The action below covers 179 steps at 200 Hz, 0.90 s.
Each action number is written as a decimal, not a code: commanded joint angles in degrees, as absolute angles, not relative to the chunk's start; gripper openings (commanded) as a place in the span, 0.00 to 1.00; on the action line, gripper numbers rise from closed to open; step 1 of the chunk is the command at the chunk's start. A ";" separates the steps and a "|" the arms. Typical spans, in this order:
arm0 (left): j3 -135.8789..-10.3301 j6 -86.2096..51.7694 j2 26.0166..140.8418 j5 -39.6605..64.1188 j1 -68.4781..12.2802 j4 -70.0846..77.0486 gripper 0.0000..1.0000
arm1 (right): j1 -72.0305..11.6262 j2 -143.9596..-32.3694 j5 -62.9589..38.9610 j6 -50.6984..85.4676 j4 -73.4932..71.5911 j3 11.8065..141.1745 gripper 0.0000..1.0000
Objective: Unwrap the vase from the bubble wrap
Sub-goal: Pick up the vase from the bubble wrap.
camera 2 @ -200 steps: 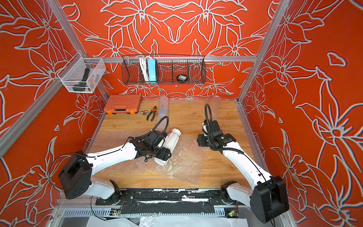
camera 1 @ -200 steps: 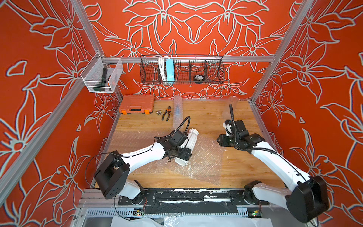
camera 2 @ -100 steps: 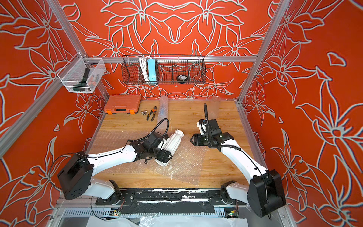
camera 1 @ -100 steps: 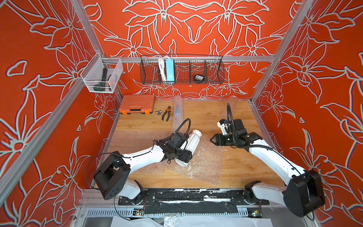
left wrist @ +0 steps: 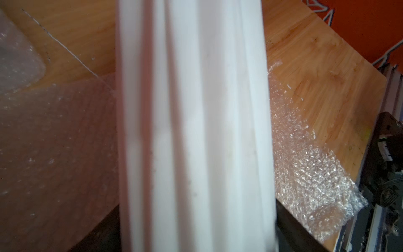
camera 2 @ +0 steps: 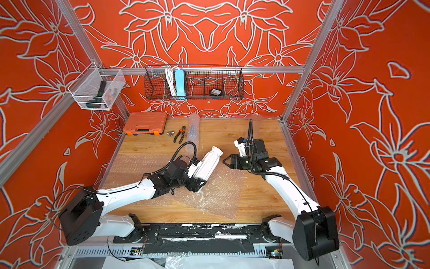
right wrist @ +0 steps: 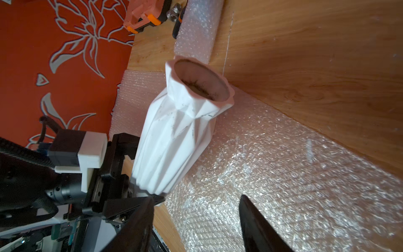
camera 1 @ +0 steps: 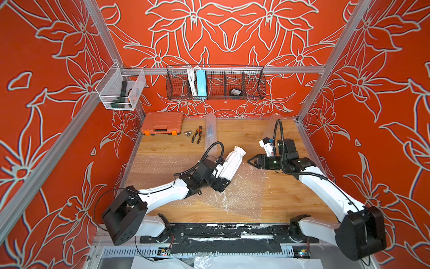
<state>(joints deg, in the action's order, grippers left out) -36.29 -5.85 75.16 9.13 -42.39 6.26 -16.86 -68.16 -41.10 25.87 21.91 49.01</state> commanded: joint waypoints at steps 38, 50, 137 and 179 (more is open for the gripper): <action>-33.55 2.39 69.45 8.08 -42.63 25.14 0.70 | -16.07 -67.84 -47.30 18.33 30.54 58.04 0.76; -32.35 3.13 68.88 7.95 -42.60 27.78 0.70 | -16.08 -68.28 -48.73 17.20 31.39 59.37 0.79; -29.26 4.49 66.29 9.49 -42.60 35.82 0.70 | -16.26 -70.59 -51.17 17.30 26.18 61.70 0.86; -29.27 0.64 65.37 10.79 -42.61 37.64 0.70 | -18.52 -68.93 -48.46 21.62 13.74 58.47 0.89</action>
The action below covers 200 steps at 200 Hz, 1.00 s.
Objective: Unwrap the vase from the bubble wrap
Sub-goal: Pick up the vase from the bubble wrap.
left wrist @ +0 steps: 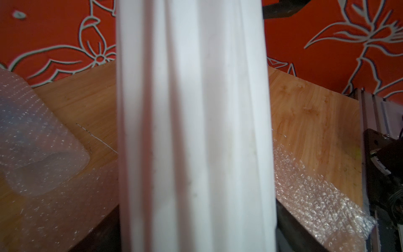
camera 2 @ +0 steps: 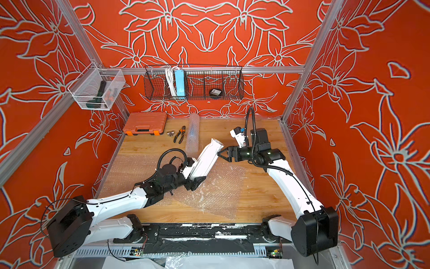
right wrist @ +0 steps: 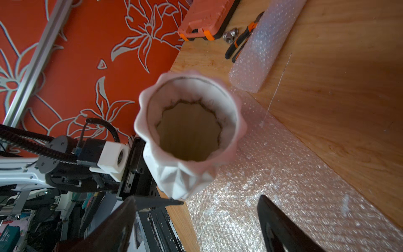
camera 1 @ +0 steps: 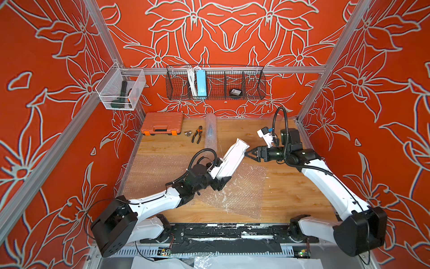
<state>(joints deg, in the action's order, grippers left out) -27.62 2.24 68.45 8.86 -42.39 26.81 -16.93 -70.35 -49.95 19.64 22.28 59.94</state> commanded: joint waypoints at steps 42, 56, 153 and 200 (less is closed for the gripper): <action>-28.94 -2.51 63.78 11.17 -42.63 40.24 0.70 | -21.42 -69.51 -43.95 21.16 9.15 57.71 0.90; -29.17 -2.85 63.47 11.34 -42.62 40.35 0.70 | -22.25 -69.52 -44.20 22.15 6.53 56.91 0.90; -29.44 -6.42 64.06 11.75 -42.63 43.82 0.71 | -27.70 -69.58 -41.41 28.42 -7.83 54.71 0.91; -29.82 -6.49 64.78 13.30 -42.63 43.57 0.71 | -28.64 -71.07 -42.52 30.05 -11.33 54.91 0.91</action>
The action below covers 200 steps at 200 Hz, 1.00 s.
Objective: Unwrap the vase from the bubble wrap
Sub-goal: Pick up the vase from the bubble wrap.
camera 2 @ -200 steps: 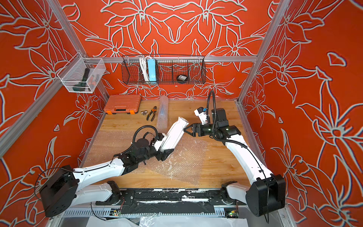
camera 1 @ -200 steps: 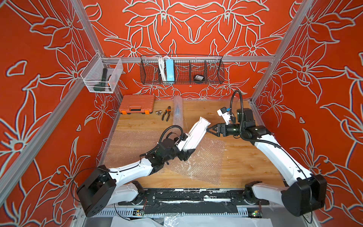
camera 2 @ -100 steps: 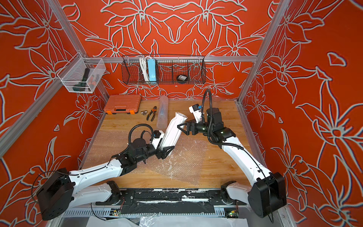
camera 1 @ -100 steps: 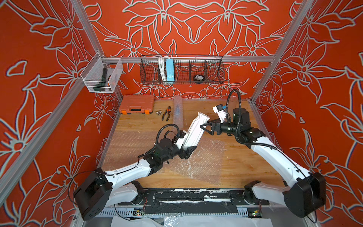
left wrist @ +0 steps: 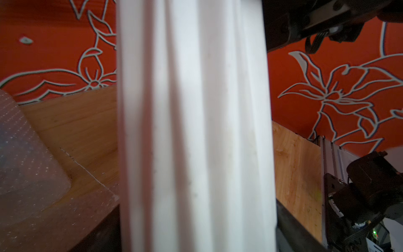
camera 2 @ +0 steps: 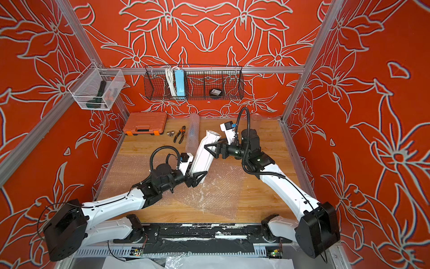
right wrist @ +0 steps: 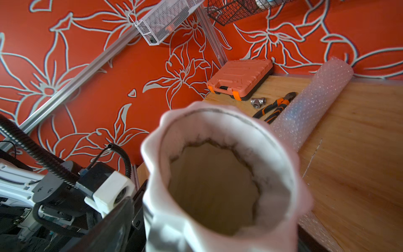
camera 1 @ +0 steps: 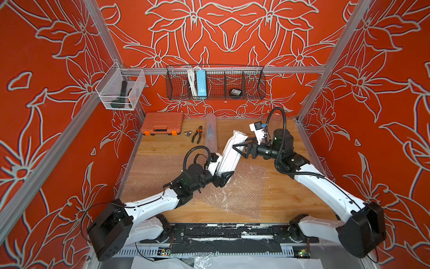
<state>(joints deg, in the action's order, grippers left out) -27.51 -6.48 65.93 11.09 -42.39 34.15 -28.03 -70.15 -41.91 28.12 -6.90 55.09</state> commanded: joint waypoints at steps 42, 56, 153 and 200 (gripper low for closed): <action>-30.01 -6.26 65.13 15.28 -42.63 43.36 0.71 | -28.90 -72.61 -41.40 30.50 -11.60 55.02 0.91; -30.14 -6.06 65.30 15.88 -42.63 43.24 0.71 | -28.94 -72.99 -41.14 30.72 -12.22 54.81 0.92; -30.32 -6.25 65.90 15.65 -42.62 42.63 0.74 | -29.70 -72.15 -38.42 29.88 -12.88 54.23 0.78; -30.59 -6.50 65.96 15.12 -42.62 41.74 0.79 | -29.64 -70.89 -34.46 29.84 -13.23 53.46 0.70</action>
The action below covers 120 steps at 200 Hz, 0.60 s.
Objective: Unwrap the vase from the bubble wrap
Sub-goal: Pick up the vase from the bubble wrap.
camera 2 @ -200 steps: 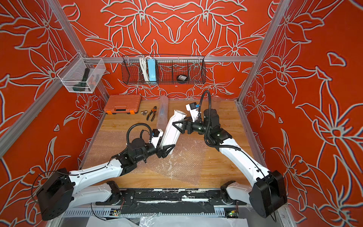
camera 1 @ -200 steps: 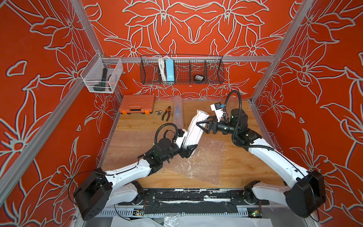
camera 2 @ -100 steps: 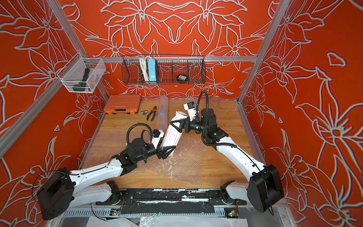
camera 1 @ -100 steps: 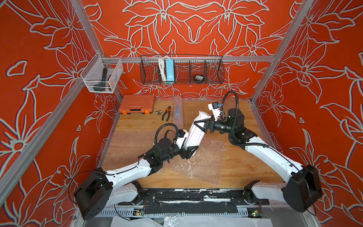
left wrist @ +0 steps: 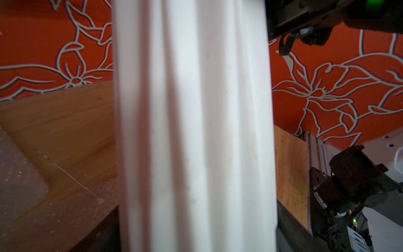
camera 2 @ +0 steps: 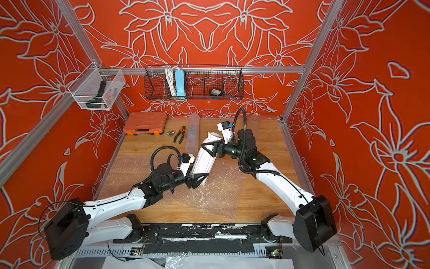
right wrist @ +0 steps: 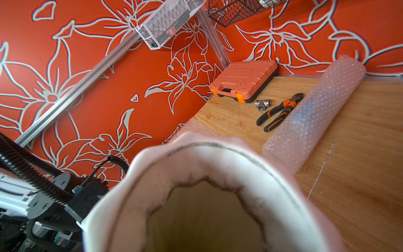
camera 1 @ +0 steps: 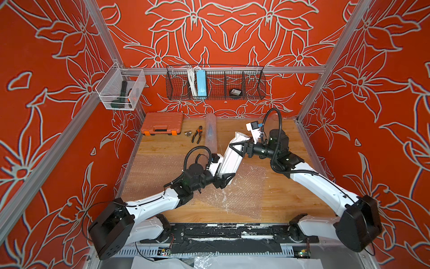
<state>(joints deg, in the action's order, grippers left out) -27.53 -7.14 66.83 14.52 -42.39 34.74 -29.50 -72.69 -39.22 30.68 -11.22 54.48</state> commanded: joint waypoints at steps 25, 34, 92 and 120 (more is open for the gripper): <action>-30.67 -6.59 66.02 15.13 -42.62 41.49 0.81 | -29.64 -70.27 -32.67 30.06 -13.62 52.96 0.67; -30.67 -6.60 66.01 15.17 -42.60 41.46 0.82 | -29.66 -70.10 -32.07 29.97 -13.62 52.88 0.67; -30.71 -6.77 66.28 15.80 -42.58 40.31 0.88 | -29.67 -69.30 -26.40 28.28 -12.17 52.59 0.65; -30.50 -6.77 66.32 16.33 -42.63 39.57 0.91 | -29.68 -68.87 -23.09 26.54 -10.57 52.78 0.66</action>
